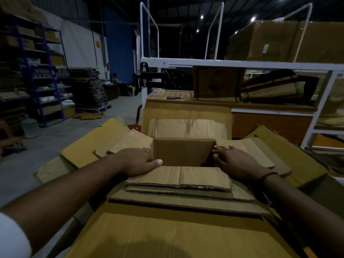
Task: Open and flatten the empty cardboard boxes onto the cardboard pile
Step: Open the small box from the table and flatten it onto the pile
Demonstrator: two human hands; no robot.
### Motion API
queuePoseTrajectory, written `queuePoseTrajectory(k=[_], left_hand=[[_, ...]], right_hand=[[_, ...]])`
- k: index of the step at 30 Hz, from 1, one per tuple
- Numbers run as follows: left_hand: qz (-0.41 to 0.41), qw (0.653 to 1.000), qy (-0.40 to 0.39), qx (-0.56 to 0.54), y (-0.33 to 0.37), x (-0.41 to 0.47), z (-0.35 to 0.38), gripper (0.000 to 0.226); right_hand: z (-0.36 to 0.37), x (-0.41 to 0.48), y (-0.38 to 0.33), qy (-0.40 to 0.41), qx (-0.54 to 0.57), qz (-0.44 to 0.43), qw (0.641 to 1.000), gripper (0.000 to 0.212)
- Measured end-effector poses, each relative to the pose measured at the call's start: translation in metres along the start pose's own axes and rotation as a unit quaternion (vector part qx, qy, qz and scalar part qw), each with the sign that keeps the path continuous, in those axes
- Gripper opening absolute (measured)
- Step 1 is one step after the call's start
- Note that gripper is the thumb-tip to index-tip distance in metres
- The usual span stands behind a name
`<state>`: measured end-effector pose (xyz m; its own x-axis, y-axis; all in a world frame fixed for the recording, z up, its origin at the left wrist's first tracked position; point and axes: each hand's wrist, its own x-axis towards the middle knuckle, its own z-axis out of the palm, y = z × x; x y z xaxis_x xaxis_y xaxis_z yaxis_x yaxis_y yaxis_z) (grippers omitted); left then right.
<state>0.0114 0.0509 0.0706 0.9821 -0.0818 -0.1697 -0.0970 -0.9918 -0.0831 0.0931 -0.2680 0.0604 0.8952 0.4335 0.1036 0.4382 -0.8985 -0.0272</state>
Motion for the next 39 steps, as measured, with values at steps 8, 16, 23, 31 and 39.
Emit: queuePoseTrajectory(k=[8,16,23,31,39], left_hand=[[-0.021,0.997,-0.071,0.010,0.007,0.015,-0.010,0.094],[-0.042,0.993,-0.105,0.025,0.023,0.016,-0.012,0.104],[-0.092,0.992,-0.085,-0.034,0.041,0.010,0.003,0.110],[-0.115,0.991,-0.001,-0.065,0.059,0.012,0.022,0.115],[-0.115,0.988,0.089,-0.050,0.063,0.012,0.029,0.108]], right_hand=[[0.000,-0.002,-0.002,-0.024,-0.011,-0.007,1.000,0.046],[-0.008,-0.001,-0.005,-0.084,-0.003,0.011,0.996,0.045],[-0.008,-0.011,-0.041,-0.170,0.003,0.000,0.985,0.066],[0.020,-0.015,-0.076,-0.129,0.000,0.048,0.990,0.104],[0.016,-0.011,-0.074,-0.129,0.072,0.051,0.988,0.108]])
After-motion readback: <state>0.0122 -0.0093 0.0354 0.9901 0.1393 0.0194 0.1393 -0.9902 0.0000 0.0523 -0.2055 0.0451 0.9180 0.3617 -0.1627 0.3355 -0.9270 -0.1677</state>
